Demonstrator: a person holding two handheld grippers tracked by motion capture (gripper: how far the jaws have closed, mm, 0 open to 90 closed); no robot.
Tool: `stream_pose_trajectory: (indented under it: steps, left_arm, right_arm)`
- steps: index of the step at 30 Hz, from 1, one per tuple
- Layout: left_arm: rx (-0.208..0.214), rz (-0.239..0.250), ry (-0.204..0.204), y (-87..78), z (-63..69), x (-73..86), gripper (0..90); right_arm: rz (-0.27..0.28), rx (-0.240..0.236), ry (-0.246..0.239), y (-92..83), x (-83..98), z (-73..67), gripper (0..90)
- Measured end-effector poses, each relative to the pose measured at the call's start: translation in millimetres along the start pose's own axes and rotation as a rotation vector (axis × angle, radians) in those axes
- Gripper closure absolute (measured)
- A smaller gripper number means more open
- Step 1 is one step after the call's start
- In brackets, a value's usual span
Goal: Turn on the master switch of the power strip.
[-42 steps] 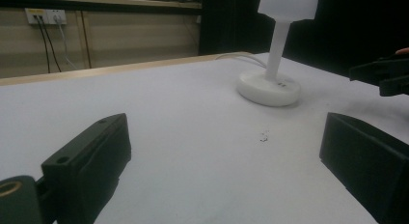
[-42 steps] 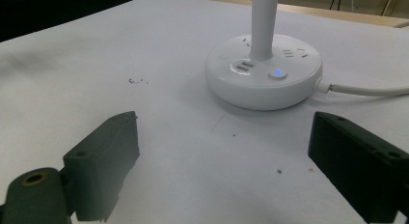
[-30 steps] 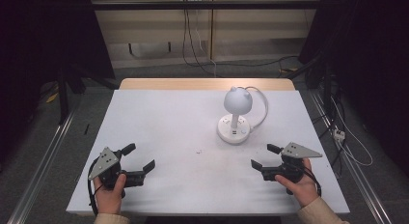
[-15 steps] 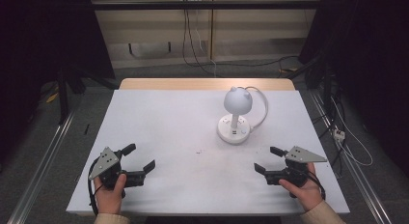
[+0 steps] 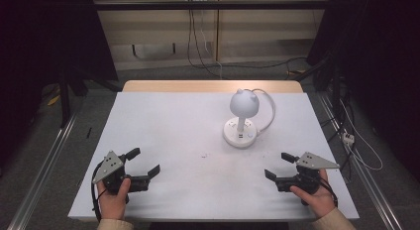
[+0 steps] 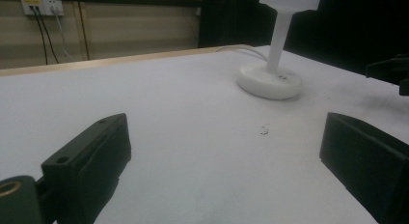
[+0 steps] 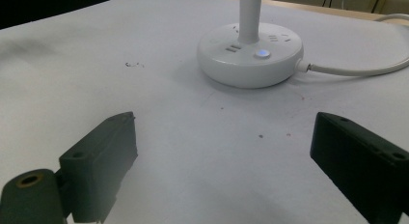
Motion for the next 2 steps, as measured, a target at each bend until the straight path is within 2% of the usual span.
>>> stream_pose_trajectory:
  steps: [2]
  left_arm:
    - [-0.001,-0.002,0.000,0.0,-0.2,0.3,3.7]
  right_arm:
    - [-0.004,0.000,0.002,0.6,0.7,0.3,8.9]
Point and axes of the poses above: each handheld gripper's, and its own axes: y roughly forward along the jaws, x roughly out of its underside, z roughly to its right, the point moved 6 cm from there along y, roughly forward along the jaws, and after that the axes turned 15 degrees about z, right-handed, at the moved point
